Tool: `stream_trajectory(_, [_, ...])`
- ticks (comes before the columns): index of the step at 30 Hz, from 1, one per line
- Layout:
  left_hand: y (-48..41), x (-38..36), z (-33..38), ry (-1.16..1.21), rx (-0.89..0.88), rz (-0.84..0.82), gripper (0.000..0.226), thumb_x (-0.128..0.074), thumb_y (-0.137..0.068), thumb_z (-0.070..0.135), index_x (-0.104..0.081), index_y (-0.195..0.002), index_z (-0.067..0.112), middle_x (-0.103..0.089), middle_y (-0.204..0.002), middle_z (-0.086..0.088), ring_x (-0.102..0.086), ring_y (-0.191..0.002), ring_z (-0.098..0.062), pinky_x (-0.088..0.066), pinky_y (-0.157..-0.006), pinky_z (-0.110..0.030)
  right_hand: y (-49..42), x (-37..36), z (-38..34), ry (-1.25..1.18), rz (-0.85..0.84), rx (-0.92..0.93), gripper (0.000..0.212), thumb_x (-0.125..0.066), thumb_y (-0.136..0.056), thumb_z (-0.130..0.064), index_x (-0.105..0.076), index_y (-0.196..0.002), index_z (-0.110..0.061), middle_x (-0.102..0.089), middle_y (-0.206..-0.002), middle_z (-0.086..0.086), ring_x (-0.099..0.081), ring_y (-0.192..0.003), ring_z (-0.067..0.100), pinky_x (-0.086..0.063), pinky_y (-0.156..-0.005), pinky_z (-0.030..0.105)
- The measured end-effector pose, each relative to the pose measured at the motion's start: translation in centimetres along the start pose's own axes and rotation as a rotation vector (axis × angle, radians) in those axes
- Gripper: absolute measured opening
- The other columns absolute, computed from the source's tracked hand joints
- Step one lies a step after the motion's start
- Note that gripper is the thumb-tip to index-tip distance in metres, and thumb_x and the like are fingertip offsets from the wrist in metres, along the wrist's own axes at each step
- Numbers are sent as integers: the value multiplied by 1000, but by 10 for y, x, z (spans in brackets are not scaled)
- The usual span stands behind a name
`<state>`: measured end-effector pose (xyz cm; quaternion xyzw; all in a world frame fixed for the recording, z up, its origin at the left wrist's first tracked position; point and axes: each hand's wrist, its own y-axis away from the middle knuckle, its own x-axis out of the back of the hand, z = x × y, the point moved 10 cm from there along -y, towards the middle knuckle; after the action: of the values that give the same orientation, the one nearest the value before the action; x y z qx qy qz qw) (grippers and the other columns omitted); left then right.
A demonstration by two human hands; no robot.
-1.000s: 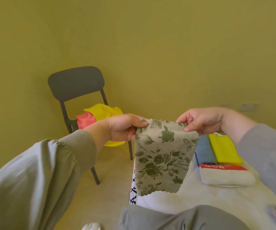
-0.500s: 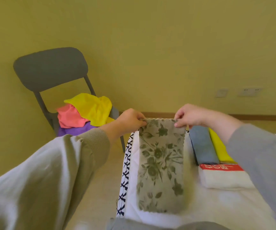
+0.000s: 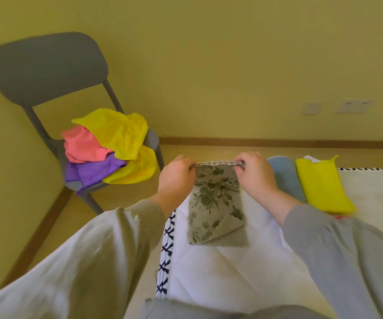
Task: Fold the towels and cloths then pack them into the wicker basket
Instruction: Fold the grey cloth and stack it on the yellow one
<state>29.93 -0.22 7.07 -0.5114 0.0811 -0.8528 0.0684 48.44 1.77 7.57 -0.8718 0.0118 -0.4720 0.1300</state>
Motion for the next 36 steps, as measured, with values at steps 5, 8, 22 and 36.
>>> stream_trajectory(5, [23, -14, -10, 38, 3, -51, 21, -51, -97, 21, -68, -106, 15, -62, -102, -2, -53, -80, -17, -46, -66, -27, 31, -10, 19, -62, 47, -149, 10, -62, -88, -18, -60, -81, -11, -54, -75, 0, -50, -77, 21, -30, -59, 30])
stream_trajectory(8, [33, -26, -10, 53, 22, -106, 21, -50, -97, 22, -68, -107, 15, -62, -103, -3, -57, -85, -19, -50, -72, -30, 48, -30, 39, -163, -23, -340, 18, -59, -91, -27, -50, -79, -17, -54, -65, -4, -52, -64, 22, -33, -53, 29])
stream_trajectory(22, [60, -48, -9, 43, -7, -173, 23, -49, -98, 23, -66, -112, 18, -62, -108, -1, -58, -88, -18, -43, -67, -24, 90, -67, 56, -126, -338, -364, 8, -45, -97, -26, -47, -91, -21, -64, -83, 0, -61, -65, 19, -52, -58, 33])
stream_trajectory(36, [118, -66, 3, -329, -515, -243, 32, -84, -45, 0, -63, -62, 18, -52, -61, 4, -49, -51, -17, -30, -35, -19, 107, -59, 8, 342, -418, 244, 25, -50, -88, -2, -66, -99, -17, -59, -103, -3, -49, -98, 16, -28, -75, 21])
